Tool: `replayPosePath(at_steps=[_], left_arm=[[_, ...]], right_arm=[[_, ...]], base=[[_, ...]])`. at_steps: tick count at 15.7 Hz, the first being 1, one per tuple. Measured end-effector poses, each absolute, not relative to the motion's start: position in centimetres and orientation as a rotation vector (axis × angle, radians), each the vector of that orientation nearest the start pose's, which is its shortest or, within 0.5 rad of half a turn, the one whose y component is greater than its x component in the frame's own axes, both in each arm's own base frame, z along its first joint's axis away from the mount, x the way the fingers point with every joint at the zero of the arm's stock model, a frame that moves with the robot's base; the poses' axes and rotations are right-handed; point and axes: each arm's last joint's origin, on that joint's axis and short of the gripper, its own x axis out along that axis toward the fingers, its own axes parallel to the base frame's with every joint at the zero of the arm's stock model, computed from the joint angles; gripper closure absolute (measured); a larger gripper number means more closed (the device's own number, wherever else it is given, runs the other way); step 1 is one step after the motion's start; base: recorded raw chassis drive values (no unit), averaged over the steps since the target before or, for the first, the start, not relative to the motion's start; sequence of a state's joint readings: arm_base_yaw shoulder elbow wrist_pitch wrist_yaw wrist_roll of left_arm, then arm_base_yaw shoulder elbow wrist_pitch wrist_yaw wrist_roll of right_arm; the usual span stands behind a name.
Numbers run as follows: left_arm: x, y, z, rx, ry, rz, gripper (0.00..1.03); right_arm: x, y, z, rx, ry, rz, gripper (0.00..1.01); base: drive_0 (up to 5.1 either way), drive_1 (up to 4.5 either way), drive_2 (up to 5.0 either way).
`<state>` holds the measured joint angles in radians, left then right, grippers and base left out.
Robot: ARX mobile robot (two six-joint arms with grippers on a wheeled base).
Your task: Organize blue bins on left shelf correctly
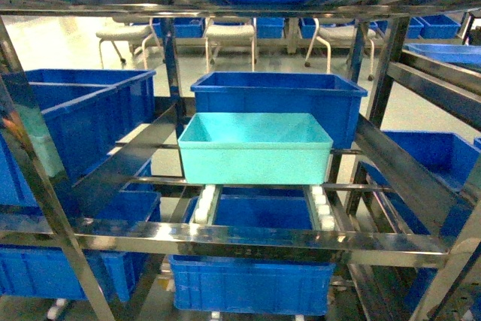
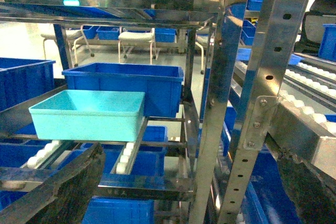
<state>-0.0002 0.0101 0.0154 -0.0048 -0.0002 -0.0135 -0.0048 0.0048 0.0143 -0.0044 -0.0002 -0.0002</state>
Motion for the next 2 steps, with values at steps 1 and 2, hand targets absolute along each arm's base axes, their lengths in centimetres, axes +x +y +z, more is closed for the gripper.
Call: replayPosePath(at_steps=[1,2], left_arm=[[9.74,0.0,16.75,-0.014,0.0,0.0,0.05],[9.74,0.0,16.75,-0.014,0.0,0.0,0.05]], right_arm=[[9.71,-0.05,16.76,0.0,-0.005,-0.005,0.03],[9.71,-0.05,16.76,0.0,-0.005,-0.005,0.03]], base=[[0.0,0.0,0.0],[0.0,0.0,0.0]])
